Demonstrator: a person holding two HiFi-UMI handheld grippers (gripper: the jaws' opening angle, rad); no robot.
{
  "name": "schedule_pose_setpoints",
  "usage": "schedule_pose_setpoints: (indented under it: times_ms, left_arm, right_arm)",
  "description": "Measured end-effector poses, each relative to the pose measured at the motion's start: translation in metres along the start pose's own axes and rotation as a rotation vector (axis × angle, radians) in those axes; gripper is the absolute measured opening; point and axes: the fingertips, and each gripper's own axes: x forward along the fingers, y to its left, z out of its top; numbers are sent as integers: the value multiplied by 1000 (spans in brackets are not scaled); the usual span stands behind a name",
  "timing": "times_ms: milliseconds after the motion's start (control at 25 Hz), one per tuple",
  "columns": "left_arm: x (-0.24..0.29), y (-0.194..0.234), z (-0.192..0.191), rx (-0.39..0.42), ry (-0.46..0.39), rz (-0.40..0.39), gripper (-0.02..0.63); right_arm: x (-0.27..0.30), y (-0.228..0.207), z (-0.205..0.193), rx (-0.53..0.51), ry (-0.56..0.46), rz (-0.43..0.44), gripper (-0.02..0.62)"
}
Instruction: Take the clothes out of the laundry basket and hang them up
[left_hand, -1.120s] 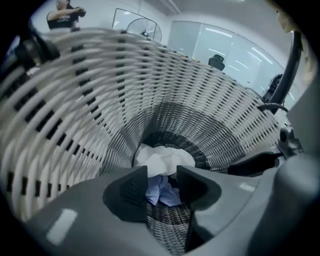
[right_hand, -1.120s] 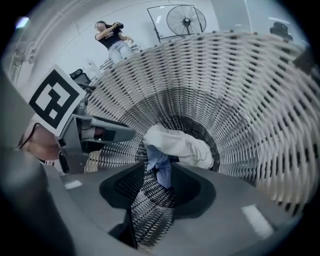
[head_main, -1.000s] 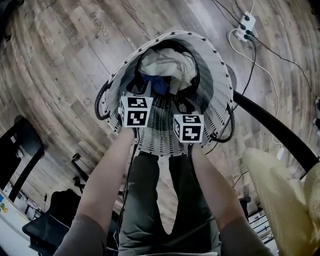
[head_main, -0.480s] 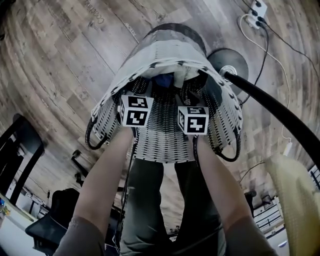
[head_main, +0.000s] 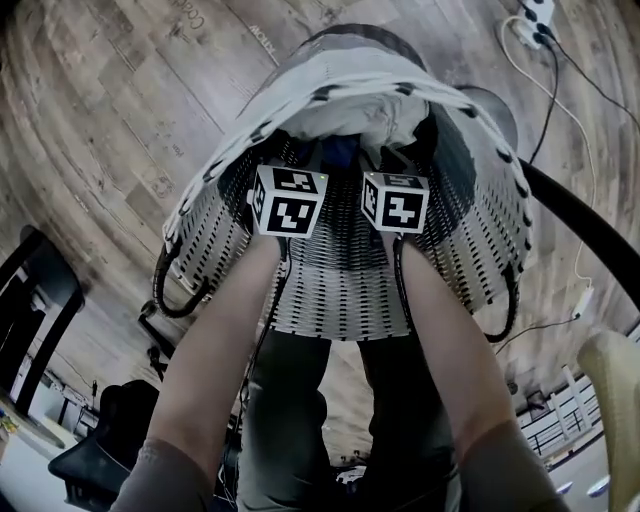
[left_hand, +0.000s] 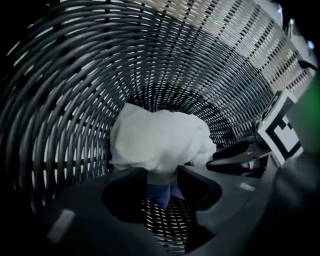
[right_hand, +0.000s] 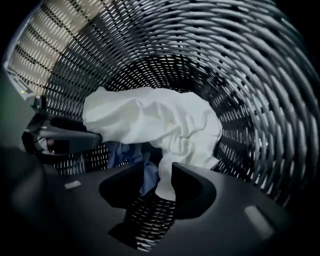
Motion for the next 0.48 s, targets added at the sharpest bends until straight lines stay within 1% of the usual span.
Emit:
schedule_pose_setpoints:
  times_ms: [80, 200, 240, 280, 320, 360, 440, 480]
  left_arm:
    - [6, 2, 2, -29, -9, 5, 183]
    - [11, 6, 6, -86, -32, 9, 137]
    - [14, 8, 8, -102, -37, 9, 122]
    - [16, 9, 9, -117, -42, 10, 111]
    - [18, 11, 11, -130, -46, 12, 93]
    - [20, 13, 11, -145, -49, 16, 70]
    - [23, 16, 12, -171, -54, 23, 46]
    - [25, 16, 12, -179, -56, 22, 37]
  right_arm:
    - [11, -5, 3, 48, -14, -2, 200]
    - [26, -11, 2, 91, -5, -23, 218]
    - [30, -14, 1, 98, 1, -36, 218]
    - [35, -15, 1, 101, 7, -48, 231]
    - [39, -17, 1, 99, 11, -58, 244]
    - [44, -19, 0, 92, 16, -65, 244]
    - [52, -22, 0, 73, 30, -73, 223]
    - [55, -25, 0, 68, 37, -78, 195]
